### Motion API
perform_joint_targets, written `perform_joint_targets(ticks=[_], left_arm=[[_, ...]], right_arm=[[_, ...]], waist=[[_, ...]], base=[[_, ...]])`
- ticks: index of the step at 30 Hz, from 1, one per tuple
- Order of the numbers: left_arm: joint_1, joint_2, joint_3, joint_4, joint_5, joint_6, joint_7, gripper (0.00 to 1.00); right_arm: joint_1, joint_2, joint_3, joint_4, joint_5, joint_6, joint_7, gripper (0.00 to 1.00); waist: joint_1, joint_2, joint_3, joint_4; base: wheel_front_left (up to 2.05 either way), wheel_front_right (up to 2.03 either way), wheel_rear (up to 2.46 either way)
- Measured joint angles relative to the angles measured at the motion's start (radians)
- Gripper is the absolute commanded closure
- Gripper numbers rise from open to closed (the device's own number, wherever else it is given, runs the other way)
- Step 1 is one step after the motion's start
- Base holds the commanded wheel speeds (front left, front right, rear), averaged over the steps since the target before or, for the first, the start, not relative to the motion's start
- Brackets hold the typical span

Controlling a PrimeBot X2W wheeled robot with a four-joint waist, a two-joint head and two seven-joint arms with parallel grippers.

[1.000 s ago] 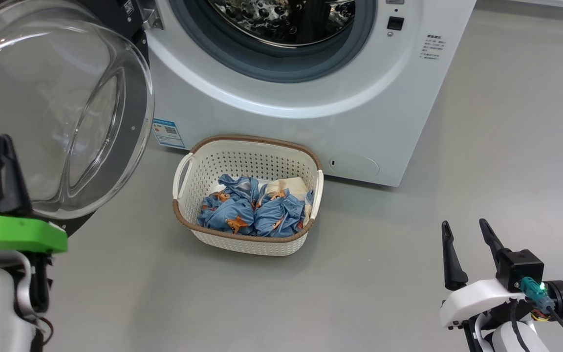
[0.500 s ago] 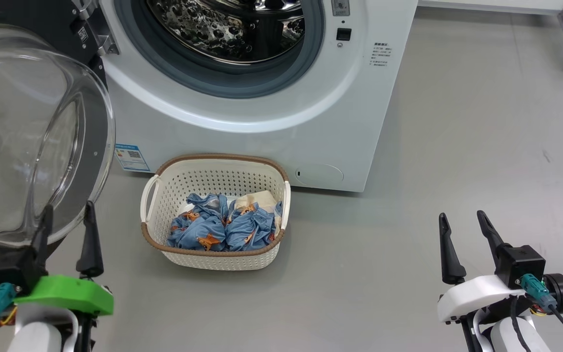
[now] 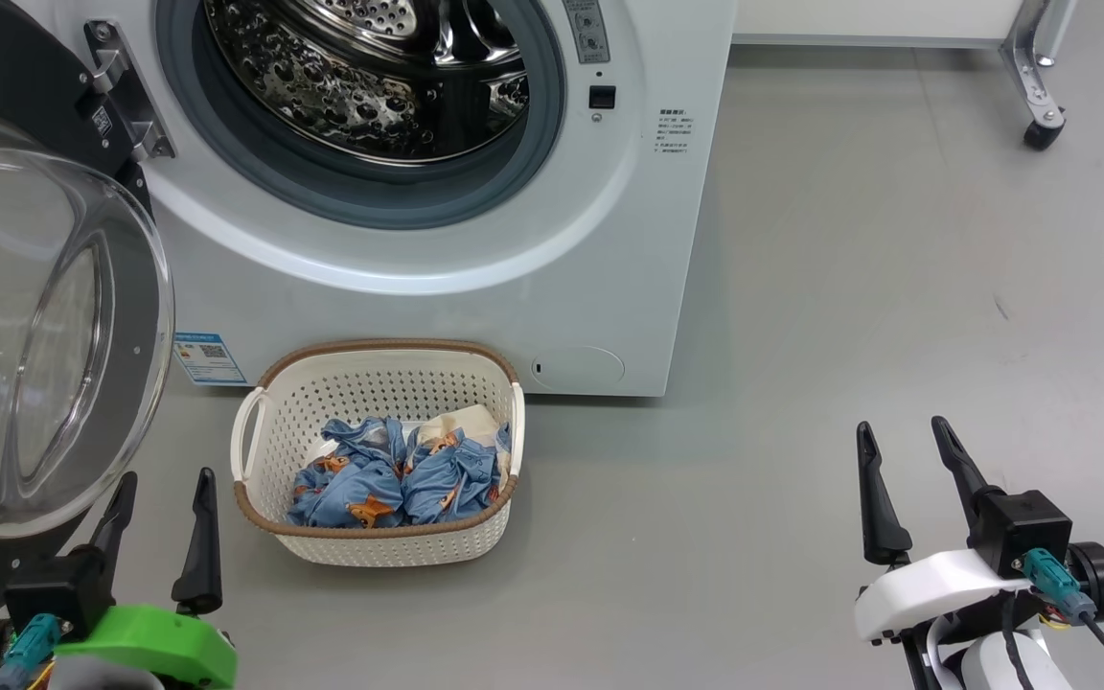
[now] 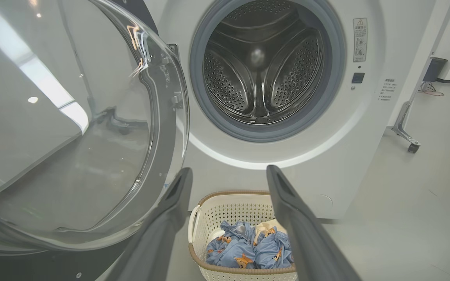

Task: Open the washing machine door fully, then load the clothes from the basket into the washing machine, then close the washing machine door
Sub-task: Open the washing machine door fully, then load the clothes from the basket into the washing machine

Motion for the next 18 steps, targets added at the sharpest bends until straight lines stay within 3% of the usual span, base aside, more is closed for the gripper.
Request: perform_joint_targets(ticks=[18], left_arm=[[0.030,-0.010,0.025,-0.027,0.041,0.000,0.000,0.00]], right_arm=[[0.062,-0.007,-0.022,-0.049,-0.001,0.001,0.000,0.00]], waist=[[0.0000,0.0000,-0.040,-0.050]], base=[[0.00,0.00,0.00]])
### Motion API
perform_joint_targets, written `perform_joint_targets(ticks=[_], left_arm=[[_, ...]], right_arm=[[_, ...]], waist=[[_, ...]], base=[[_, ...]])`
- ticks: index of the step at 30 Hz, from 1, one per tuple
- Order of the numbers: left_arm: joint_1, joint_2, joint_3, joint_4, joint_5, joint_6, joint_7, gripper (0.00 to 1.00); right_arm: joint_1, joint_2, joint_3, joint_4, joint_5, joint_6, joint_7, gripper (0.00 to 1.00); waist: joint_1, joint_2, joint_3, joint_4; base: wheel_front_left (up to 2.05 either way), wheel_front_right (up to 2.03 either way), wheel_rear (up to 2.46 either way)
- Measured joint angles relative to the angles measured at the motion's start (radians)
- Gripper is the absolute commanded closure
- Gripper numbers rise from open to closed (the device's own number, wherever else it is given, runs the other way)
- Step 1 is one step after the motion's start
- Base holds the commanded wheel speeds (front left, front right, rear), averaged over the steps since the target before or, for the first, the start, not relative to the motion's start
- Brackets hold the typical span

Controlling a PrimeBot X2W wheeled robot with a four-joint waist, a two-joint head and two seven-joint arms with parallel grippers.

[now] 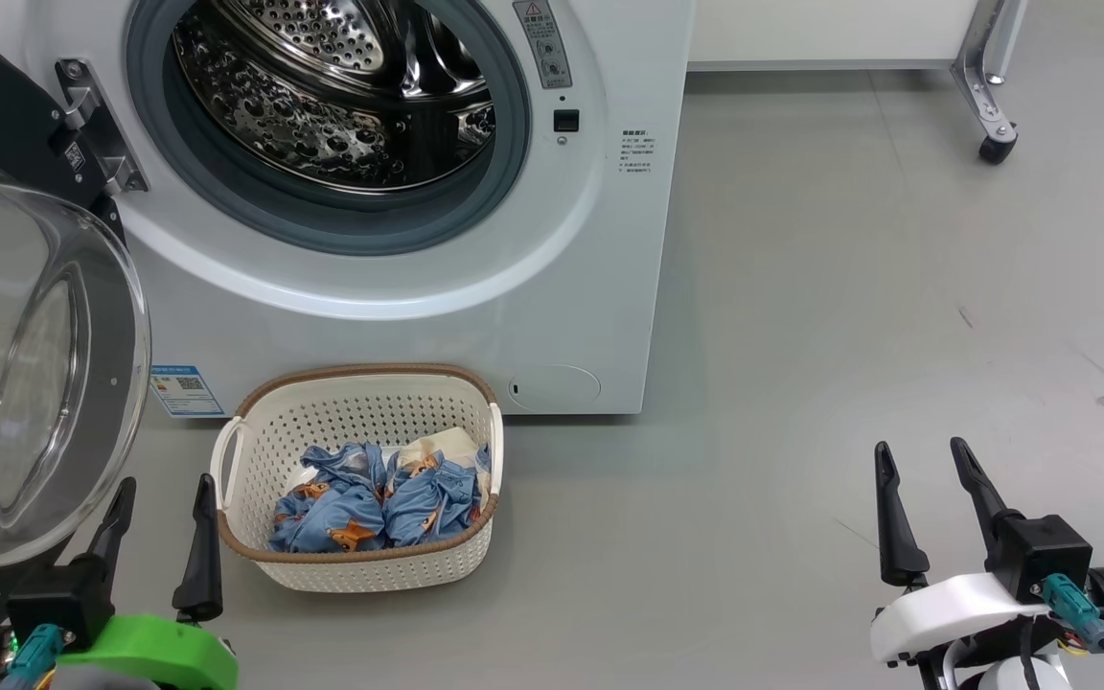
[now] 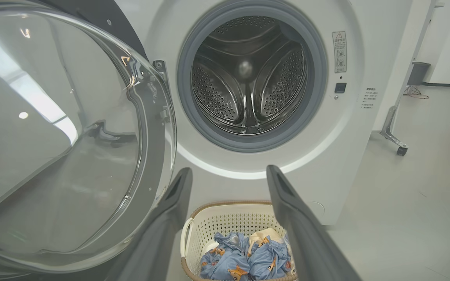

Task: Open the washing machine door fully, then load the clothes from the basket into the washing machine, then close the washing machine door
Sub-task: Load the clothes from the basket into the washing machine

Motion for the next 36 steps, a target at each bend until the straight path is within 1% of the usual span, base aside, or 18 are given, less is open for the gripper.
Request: perform_joint_targets(ticks=[7,36], left_arm=[[0.004,-0.001,0.001,0.000,0.013,0.000,0.000,0.00],[0.004,-0.007,0.009,0.028,0.032,0.000,0.000,0.00]], right_arm=[[0.020,0.000,0.000,-0.008,0.000,0.000,0.000,0.00],[0.021,0.008,-0.007,-0.015,0.000,0.000,0.000,0.00]], waist=[[0.0000,0.0000,0.008,0.003],[0.0000,0.0000,0.012,0.016]], base=[[0.00,0.00,0.00],[0.00,0.00,0.00]])
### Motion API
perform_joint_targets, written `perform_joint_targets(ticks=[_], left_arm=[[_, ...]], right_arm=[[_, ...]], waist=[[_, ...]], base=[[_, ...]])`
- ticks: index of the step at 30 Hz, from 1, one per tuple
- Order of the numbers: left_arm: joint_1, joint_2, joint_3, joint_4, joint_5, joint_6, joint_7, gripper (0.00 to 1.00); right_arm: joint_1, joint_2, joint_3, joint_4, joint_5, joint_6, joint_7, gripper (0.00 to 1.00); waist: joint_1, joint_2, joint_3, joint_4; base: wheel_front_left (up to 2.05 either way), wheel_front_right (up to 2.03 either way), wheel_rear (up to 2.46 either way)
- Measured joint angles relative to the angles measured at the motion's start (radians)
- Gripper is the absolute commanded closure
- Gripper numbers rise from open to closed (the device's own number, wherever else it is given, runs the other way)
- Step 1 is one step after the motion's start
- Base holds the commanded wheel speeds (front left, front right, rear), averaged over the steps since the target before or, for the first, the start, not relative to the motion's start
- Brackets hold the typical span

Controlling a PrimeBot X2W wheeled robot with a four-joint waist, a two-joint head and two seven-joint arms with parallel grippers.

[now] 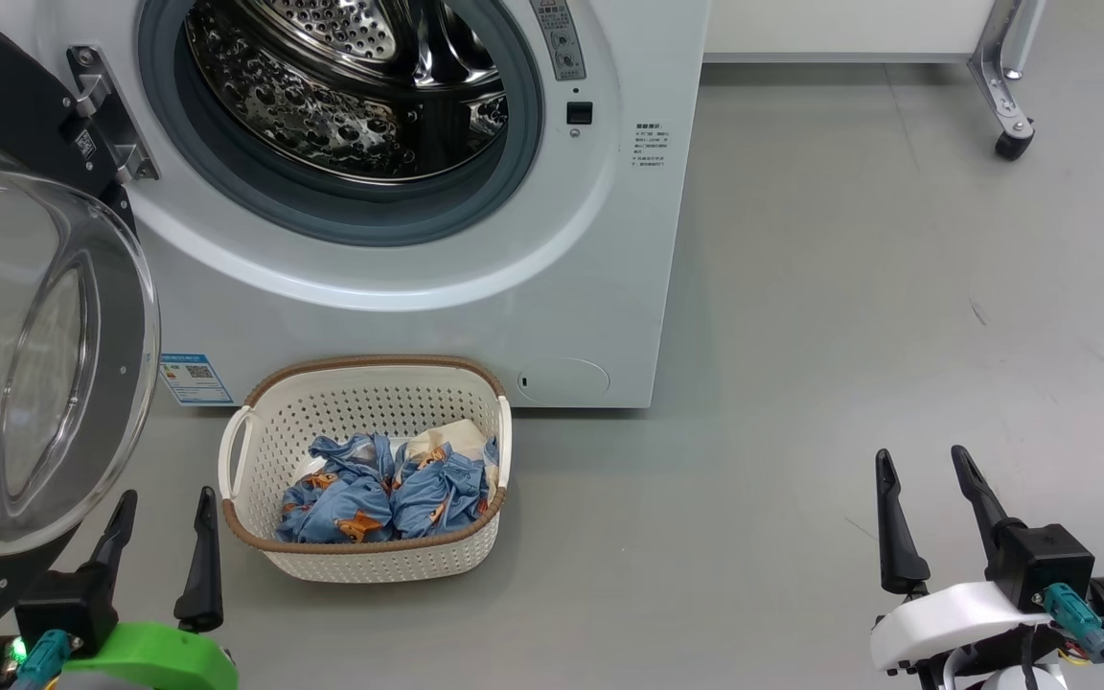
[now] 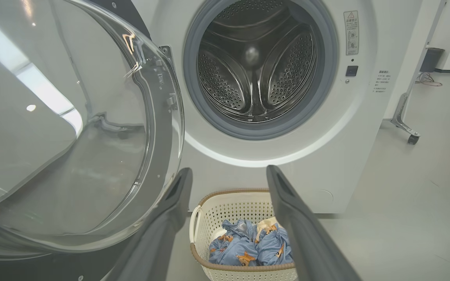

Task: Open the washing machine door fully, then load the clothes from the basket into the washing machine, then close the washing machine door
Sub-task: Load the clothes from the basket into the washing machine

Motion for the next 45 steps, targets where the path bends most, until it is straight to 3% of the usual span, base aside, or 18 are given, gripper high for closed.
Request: perform_joint_targets(ticks=[45], left_arm=[[0.000,-0.006,0.026,0.008,0.007,-0.001,0.000,0.00]], right_arm=[[0.017,0.004,-0.010,-0.002,0.000,0.002,0.000,0.00]], waist=[[0.0000,0.0000,0.002,0.007]], base=[[0.06,-0.06,0.00]])
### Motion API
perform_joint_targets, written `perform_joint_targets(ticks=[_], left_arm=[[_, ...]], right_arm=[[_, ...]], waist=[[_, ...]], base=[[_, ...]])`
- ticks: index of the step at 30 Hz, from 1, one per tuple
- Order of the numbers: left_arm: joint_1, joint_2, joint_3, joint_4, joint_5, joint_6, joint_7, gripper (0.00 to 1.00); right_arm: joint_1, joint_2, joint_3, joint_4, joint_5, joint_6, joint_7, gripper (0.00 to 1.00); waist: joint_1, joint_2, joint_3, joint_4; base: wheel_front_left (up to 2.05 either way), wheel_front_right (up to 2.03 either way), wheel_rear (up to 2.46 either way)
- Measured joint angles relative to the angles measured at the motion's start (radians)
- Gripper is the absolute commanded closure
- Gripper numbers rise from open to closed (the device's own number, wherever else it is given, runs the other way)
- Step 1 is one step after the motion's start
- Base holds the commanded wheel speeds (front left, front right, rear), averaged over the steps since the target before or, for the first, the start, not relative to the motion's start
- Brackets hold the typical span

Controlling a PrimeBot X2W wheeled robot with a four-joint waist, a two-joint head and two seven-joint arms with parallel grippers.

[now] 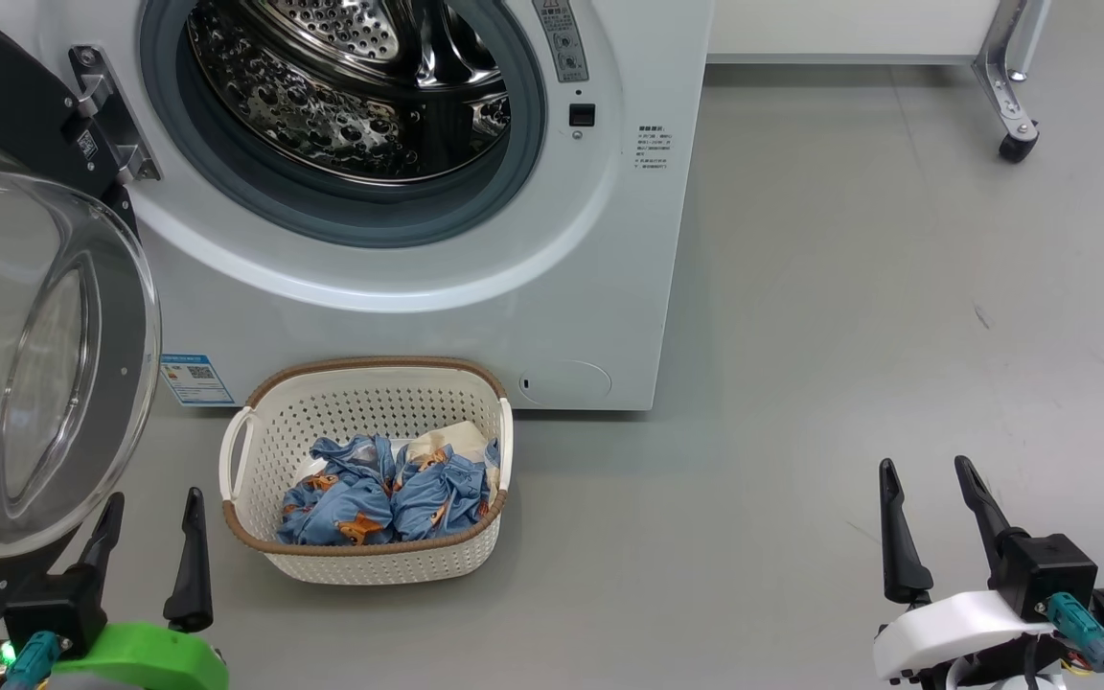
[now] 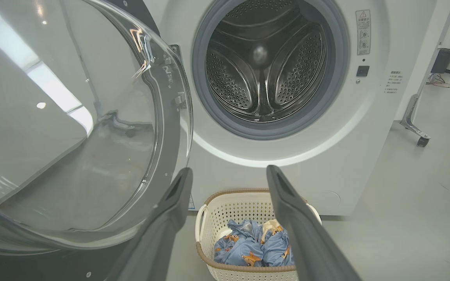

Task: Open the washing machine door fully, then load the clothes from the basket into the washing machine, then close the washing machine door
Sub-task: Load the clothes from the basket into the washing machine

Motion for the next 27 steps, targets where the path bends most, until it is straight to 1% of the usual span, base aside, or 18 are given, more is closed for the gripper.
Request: perform_joint_targets(ticks=[12,27], left_arm=[[0.000,0.000,0.003,0.005,0.002,0.000,0.000,0.00],[0.000,-0.003,0.033,-0.004,0.002,0.000,0.000,0.00]], right_arm=[[0.001,0.002,-0.003,0.004,0.000,0.001,0.000,0.00],[0.002,0.005,-0.009,0.004,0.000,0.001,0.000,0.00]], waist=[[0.0000,0.0000,-0.007,0.006],[0.0000,0.0000,0.001,0.010]], base=[[0.76,-0.76,0.00],[1.19,-1.19,0.00]])
